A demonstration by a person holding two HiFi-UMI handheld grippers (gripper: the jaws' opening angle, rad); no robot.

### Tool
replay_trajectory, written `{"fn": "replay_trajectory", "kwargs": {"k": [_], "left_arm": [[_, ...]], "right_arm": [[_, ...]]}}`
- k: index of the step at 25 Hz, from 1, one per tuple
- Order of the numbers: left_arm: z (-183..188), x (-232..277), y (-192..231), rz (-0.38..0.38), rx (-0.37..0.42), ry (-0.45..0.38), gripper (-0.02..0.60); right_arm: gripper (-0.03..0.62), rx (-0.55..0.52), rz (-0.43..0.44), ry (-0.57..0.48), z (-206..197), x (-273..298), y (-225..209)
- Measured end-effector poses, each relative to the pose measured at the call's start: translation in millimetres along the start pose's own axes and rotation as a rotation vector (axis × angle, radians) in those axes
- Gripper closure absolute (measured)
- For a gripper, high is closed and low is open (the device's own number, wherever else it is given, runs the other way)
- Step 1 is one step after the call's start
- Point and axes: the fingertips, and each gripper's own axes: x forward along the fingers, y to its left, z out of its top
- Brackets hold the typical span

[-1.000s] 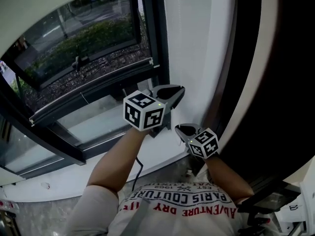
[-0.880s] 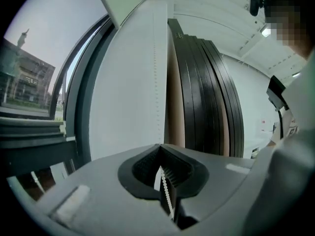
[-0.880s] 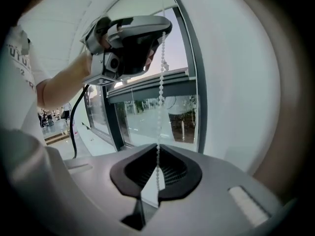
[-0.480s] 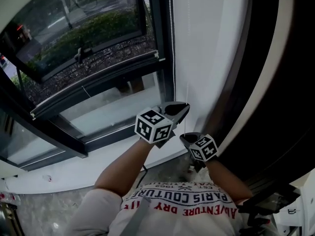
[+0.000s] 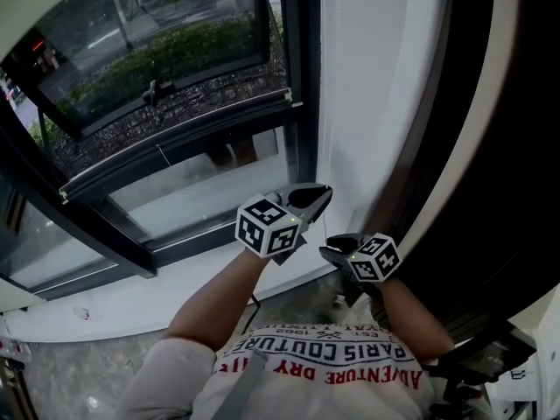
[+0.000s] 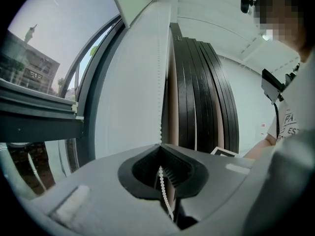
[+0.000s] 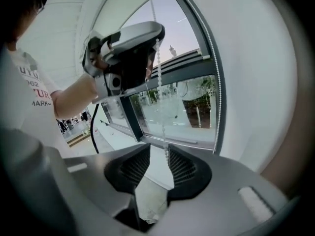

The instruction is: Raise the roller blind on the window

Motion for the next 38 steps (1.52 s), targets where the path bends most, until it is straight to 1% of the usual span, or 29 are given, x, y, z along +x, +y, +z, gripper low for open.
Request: {"fn": "replay_trajectory", "kwargs": {"k": [2, 5, 9, 12, 14, 16, 18, 21, 23, 27, 32, 38], "left_arm": [[1.3, -13.4, -5.1, 0.002, 0.004, -0.007, 0.577], [1.9, -26.4, -12.8, 0.000, 0.015, -0.009, 0.577], [0.3, -35.3, -22.7, -0.007, 0.021, -0.013, 0.577], [1.5, -37.7, -31.7, -0.018, 0.024, -0.019, 0.577], [2.3, -36.7, -39.7, -0.031, 0.030, -0.016, 0.577], [1.8, -36.1, -49.0, -0.046, 0.038, -0.006, 0.577], [1.5, -36.2, -58.3, -0.061, 0.050, 0.006, 0.577], [2.5, -34.1, -65.6, -0.072, 0.069, 0.018, 0.577], [1.2, -30.6, -65.8, -0.074, 0.070, 0.025, 0.577], [-2.5, -27.6, -65.4, -0.078, 0.071, 0.041, 0.577], [-2.6, -26.3, -63.6, -0.076, 0.070, 0.037, 0.578], [-8.0, -19.3, -57.0, -0.081, 0.059, 0.043, 0.578]], "right_arm": [[0.468, -0.006, -0.008, -0.011, 14.5, -14.8, 12.1], [0.452, -0.046, -0.049, -0.086, 52.9, -47.5, 22.8], [0.448, -0.129, -0.083, -0.249, 131.8, -99.1, 38.5], [0.448, -0.184, -0.064, -0.398, 202.0, -135.6, 59.4], [0.448, -0.198, -0.045, -0.480, 242.8, -154.1, 69.1], [0.448, -0.213, -0.049, -0.523, 272.3, -164.8, 73.1], [0.452, -0.229, -0.062, -0.540, 291.9, -170.7, 76.7], [0.511, -0.210, -0.048, -0.575, 311.1, -177.9, 83.0], [0.571, -0.208, -0.052, -0.595, 315.1, -180.1, 79.4], [0.582, -0.231, -0.065, -0.585, 311.2, -178.9, 75.8], [0.586, -0.263, -0.097, -0.566, 310.8, -177.9, 74.3], [0.588, -0.259, -0.122, -0.572, 306.9, -176.2, 66.9]]}}
